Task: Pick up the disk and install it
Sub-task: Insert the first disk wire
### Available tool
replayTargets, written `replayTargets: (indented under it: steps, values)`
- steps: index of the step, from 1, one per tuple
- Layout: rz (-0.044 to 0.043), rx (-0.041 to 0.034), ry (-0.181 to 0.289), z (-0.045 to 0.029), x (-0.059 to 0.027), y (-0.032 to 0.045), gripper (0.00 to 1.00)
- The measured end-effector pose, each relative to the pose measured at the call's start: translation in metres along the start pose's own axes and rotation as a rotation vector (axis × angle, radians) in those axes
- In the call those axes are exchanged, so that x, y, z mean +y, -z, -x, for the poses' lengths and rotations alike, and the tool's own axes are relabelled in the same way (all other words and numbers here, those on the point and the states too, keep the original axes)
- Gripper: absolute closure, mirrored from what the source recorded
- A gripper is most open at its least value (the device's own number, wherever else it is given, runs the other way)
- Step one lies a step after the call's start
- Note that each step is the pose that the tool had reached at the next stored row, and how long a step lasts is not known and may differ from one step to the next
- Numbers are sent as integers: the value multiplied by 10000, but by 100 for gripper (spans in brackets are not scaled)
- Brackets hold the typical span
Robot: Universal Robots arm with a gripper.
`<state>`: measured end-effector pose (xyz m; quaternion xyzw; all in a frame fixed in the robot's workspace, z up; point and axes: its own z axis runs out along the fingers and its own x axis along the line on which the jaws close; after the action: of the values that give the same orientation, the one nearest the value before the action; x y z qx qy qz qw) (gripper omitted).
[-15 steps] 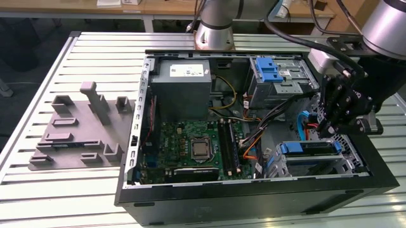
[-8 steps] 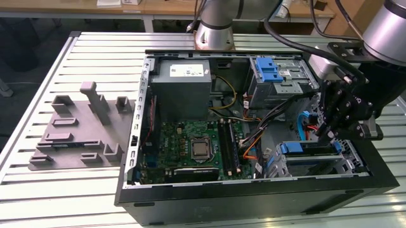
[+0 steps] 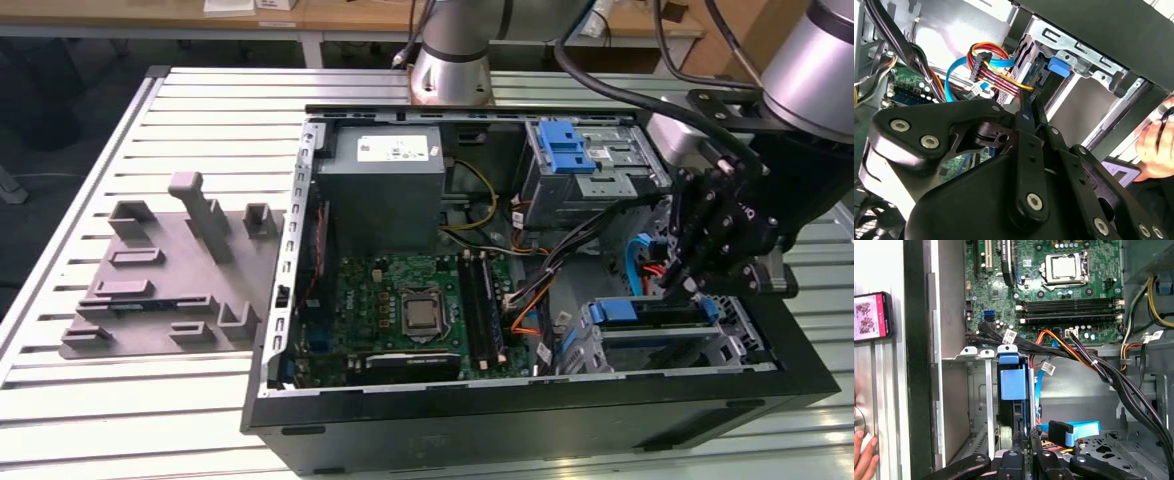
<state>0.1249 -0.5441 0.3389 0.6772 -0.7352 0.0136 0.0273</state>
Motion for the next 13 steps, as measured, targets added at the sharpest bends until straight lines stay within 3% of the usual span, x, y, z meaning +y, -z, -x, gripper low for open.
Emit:
replayTargets:
  steps: [13]
  values:
    - [6, 1, -96, -11, -29, -40, 84]
